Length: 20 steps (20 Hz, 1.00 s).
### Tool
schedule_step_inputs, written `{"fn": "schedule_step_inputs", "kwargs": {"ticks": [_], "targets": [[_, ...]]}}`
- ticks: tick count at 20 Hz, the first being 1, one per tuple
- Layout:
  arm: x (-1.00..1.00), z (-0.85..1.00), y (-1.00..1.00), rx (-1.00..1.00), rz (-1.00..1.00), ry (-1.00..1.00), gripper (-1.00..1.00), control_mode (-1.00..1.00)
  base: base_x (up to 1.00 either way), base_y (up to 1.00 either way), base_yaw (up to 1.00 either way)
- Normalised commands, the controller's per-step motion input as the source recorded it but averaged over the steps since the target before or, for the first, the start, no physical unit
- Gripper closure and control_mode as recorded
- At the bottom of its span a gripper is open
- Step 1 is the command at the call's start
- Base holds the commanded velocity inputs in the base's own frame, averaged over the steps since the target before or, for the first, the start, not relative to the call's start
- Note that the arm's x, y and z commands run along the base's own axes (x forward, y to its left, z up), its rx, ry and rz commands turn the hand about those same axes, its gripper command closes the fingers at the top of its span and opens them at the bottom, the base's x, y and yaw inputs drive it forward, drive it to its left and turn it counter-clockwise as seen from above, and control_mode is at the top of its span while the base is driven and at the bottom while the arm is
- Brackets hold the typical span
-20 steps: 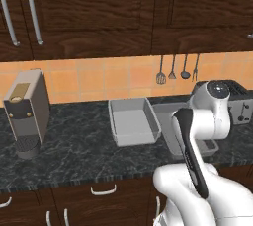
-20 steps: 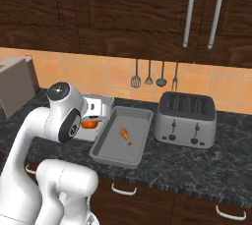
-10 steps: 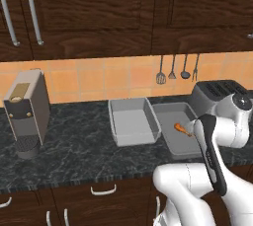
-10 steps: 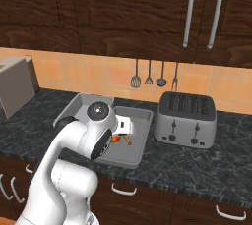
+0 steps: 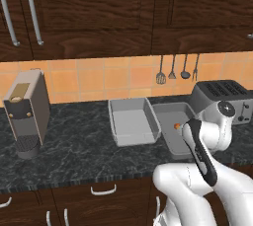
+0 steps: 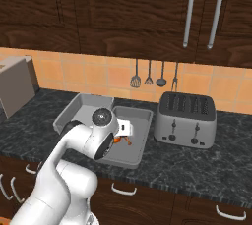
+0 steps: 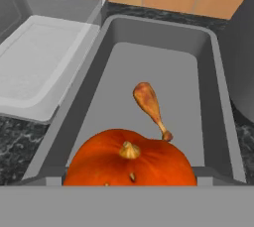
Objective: Place one squash and one chicken drumstick in each tupperware on the nearby counter, to pack two identical lunches.
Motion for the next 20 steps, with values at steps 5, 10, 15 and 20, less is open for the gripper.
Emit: {"fn": "schedule_step_inputs", "kwargs": {"ticks": [5, 10, 15, 20], "targets": [[0.3, -0.3, 0.0, 0.0, 0.07, 0.07, 1.0, -1.0, 0.0, 0.0, 0.0], [0.38, -0.34, 0.0, 0.0, 0.06, 0.06, 1.0, -1.0, 0.0, 0.0, 0.0], [0.39, -0.26, 0.0, 0.0, 0.06, 0.0, 1.0, -1.0, 0.0, 0.0, 0.0], [0.29, -0.2, 0.03, 0.0, 0.06, 0.0, 1.0, -1.0, 0.0, 0.0, 0.0]]}}
